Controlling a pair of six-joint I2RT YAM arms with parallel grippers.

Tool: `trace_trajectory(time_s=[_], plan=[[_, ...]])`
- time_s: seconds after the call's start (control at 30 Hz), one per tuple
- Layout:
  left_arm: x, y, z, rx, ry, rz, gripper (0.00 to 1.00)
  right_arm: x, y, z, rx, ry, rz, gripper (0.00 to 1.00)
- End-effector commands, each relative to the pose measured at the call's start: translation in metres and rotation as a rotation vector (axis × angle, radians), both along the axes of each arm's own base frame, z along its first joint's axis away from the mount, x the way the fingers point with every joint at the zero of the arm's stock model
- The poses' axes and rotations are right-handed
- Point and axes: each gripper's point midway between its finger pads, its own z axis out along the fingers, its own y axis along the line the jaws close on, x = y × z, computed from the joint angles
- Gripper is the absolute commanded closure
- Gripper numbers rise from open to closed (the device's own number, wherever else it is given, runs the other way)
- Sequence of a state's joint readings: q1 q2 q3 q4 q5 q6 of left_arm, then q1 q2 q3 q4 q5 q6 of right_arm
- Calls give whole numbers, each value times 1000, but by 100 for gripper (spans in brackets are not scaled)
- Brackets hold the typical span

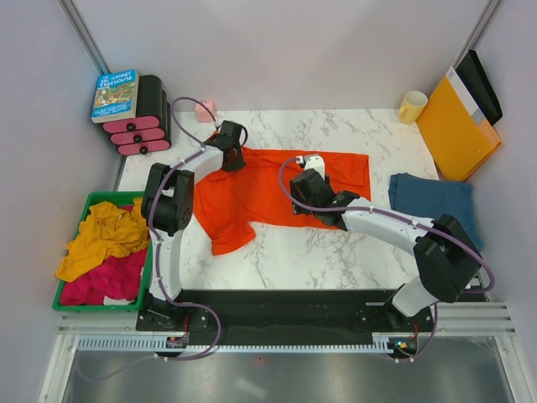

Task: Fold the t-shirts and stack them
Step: Fold the flattened tshirt in 1/3 of the way

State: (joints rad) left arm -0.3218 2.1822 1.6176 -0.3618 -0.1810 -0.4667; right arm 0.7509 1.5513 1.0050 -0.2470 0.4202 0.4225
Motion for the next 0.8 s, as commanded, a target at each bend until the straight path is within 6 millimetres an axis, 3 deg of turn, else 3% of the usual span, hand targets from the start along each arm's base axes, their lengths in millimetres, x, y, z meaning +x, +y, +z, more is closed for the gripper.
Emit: trace_trajectory(time_s=[0.0,0.13,0.47,0.77], plan=[[4,3,9,-2,-21,31,90,2,1,5,11,-21,-9,30],[-3,1,18,-14,-28,29,98,1,2,5,19,-19,-6,31],[-33,-9,38,-1,-49,-3,98,3,7,16,62,-37,-7,31],[-59,-11,36,8,-28,-14,98,-3,5,15,87,-35,-8,31]])
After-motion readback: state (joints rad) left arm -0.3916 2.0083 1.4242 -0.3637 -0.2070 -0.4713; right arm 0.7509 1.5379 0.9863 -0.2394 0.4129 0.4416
